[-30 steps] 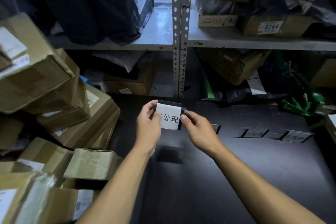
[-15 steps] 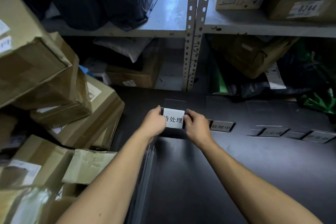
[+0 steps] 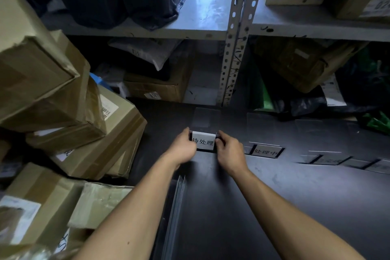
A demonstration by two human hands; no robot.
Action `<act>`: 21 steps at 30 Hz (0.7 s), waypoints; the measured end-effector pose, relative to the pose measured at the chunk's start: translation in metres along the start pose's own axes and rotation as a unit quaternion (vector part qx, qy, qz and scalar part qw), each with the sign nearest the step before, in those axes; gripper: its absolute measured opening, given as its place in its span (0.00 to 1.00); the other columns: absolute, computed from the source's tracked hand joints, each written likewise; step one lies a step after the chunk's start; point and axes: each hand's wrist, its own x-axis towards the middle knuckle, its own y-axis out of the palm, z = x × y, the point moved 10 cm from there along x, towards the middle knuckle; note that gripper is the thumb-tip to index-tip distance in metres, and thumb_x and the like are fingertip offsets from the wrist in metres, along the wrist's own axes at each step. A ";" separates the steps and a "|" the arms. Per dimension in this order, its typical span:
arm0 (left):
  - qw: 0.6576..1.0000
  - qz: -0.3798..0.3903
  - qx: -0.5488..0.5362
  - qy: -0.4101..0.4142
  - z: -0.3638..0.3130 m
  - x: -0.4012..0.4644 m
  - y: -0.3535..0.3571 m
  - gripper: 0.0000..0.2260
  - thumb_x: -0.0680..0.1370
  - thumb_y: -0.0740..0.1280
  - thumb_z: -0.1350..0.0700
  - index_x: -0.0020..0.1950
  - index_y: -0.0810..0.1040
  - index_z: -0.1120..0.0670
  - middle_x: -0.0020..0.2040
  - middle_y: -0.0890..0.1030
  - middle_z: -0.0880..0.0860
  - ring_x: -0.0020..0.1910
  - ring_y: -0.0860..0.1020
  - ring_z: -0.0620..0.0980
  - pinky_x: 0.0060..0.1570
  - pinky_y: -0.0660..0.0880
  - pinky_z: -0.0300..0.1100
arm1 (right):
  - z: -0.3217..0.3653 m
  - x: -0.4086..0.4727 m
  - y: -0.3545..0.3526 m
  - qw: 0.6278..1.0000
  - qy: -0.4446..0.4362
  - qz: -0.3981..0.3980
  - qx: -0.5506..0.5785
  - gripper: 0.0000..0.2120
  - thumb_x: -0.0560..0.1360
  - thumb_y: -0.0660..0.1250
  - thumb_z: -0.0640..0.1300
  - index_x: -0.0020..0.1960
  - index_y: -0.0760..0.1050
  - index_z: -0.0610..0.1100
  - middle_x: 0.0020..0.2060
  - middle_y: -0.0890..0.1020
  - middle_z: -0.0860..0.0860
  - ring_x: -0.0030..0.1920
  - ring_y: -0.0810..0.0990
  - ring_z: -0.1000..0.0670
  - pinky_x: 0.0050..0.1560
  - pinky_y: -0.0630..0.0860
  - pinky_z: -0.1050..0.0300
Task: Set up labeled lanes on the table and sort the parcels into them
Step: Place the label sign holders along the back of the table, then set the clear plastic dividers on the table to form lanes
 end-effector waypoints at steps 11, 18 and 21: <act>1.000 0.022 0.000 -0.012 0.014 -0.002 0.005 0.34 0.77 0.59 0.68 0.81 0.53 0.55 0.79 0.62 0.55 0.77 0.61 0.52 0.76 0.56 0.44 | -0.014 0.001 0.008 0.998 0.028 0.056 -0.030 0.19 0.82 0.60 0.41 0.71 0.72 0.40 0.65 0.79 0.42 0.68 0.74 0.41 0.63 0.67 0.58; 1.000 -0.008 0.004 0.012 -0.004 -0.015 -0.015 0.32 0.79 0.61 0.67 0.81 0.54 0.54 0.79 0.61 0.54 0.77 0.61 0.52 0.74 0.58 0.46 | -0.014 -0.013 -0.020 0.999 0.018 0.046 -0.019 0.20 0.82 0.60 0.40 0.73 0.69 0.39 0.66 0.78 0.43 0.68 0.74 0.44 0.61 0.64 0.67; 0.998 -0.041 -0.014 0.054 -0.031 -0.036 -0.024 0.29 0.80 0.63 0.63 0.80 0.57 0.55 0.78 0.64 0.54 0.76 0.64 0.52 0.73 0.60 0.45 | -0.006 -0.026 -0.039 0.999 0.003 0.035 -0.005 0.20 0.82 0.60 0.41 0.73 0.69 0.38 0.67 0.77 0.44 0.69 0.73 0.46 0.60 0.60 0.72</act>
